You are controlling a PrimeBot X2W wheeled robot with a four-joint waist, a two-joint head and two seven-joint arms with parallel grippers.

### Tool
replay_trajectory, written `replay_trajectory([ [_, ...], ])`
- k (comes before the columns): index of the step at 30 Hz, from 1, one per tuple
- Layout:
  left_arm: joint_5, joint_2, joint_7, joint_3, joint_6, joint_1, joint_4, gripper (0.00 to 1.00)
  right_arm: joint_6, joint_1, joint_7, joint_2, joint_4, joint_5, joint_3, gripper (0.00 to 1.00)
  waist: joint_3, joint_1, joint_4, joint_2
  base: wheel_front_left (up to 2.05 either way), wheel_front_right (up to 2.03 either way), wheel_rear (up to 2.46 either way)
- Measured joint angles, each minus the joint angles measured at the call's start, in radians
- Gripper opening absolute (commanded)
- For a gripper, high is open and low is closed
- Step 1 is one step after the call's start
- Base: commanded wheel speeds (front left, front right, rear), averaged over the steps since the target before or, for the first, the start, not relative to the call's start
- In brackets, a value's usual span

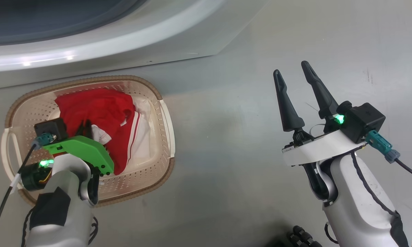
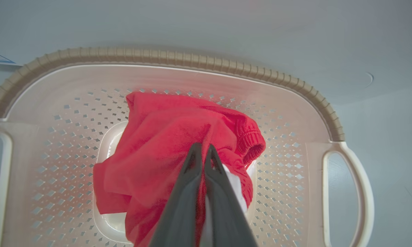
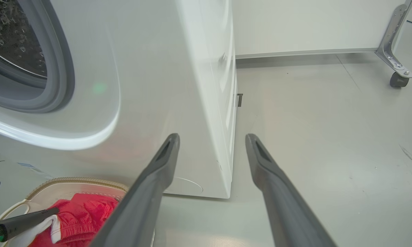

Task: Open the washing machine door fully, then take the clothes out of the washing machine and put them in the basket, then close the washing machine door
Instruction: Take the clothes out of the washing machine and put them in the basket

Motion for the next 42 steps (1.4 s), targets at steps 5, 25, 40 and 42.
replay_trajectory([
  [5, 0.002, -0.003, -0.035, -0.008, -0.008, -0.003, 0.039, 1.00, 0.000, 0.000, 0.000, 0.000, 0.011, 0.002, -0.004, 1.00, -0.026, 0.0000, 0.004, 0.0000, 0.00, 0.00, 0.00],
  [25, 0.016, -0.006, -0.188, -0.046, -0.051, 0.008, -0.011, 1.00, 0.007, 0.028, 0.000, 0.000, 0.085, -0.017, -0.049, 1.00, -0.206, 0.0000, 0.045, 0.0000, 0.00, 0.00, 0.00],
  [40, 0.072, -0.008, -0.188, -0.041, -0.045, 0.104, -0.334, 1.00, 0.006, 0.094, 0.000, 0.000, 0.109, -0.023, -0.058, 1.00, -0.374, 0.0000, 0.103, 0.0000, 0.00, 0.00, 0.00],
  [42, 0.086, -0.008, -0.188, -0.041, -0.041, 0.121, -0.373, 1.00, 0.006, 0.102, 0.000, 0.000, 0.109, -0.023, -0.055, 1.00, -0.395, 0.0000, 0.110, 0.0000, 0.00, 0.00, 0.00],
])
